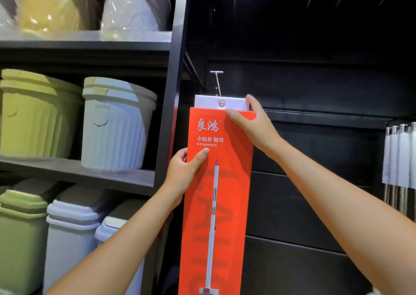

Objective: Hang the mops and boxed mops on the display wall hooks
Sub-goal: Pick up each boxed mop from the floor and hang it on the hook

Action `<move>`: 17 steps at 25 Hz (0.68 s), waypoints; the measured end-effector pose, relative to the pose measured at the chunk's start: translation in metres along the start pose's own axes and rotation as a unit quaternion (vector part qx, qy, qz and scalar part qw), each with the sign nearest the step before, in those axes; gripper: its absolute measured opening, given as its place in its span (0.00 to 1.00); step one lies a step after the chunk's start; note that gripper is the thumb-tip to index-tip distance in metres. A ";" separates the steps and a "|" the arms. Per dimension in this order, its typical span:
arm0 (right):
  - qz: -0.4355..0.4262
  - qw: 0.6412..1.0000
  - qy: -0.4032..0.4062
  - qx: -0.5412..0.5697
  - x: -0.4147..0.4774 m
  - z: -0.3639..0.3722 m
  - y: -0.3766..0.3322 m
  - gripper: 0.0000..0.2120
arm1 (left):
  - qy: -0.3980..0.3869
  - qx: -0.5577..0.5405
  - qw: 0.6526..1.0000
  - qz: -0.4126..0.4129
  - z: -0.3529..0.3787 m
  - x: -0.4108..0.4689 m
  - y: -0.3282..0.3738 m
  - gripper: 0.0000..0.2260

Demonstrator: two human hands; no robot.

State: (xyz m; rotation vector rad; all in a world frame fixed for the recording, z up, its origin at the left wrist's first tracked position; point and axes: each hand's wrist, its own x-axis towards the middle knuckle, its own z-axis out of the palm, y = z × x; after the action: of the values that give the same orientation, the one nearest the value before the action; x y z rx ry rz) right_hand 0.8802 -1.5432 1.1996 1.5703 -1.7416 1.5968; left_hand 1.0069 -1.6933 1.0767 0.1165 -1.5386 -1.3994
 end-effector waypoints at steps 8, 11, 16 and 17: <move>0.001 1.000 0.022 -0.013 0.063 -0.004 -0.005 0.52 | 0.019 -0.037 0.999 0.011 0.009 0.048 0.027 0.19; 0.006 0.999 0.029 -0.021 0.075 -0.002 0.000 0.60 | 0.043 -0.032 0.998 0.027 0.016 0.055 0.025 0.19; 0.006 1.000 0.023 -0.018 0.088 0.006 0.010 0.60 | 0.088 0.009 0.992 0.091 0.021 0.061 0.013 0.19; 0.004 1.000 0.020 -0.020 0.091 0.007 0.012 0.60 | 0.094 0.018 0.990 0.102 0.021 0.062 0.010 0.19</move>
State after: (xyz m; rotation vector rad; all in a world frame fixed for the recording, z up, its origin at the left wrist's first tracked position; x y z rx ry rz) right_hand 0.8410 -1.5970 1.2626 1.5051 -1.7508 1.5756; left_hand 0.9671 -1.7160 1.1250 0.1075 -1.3799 -1.1659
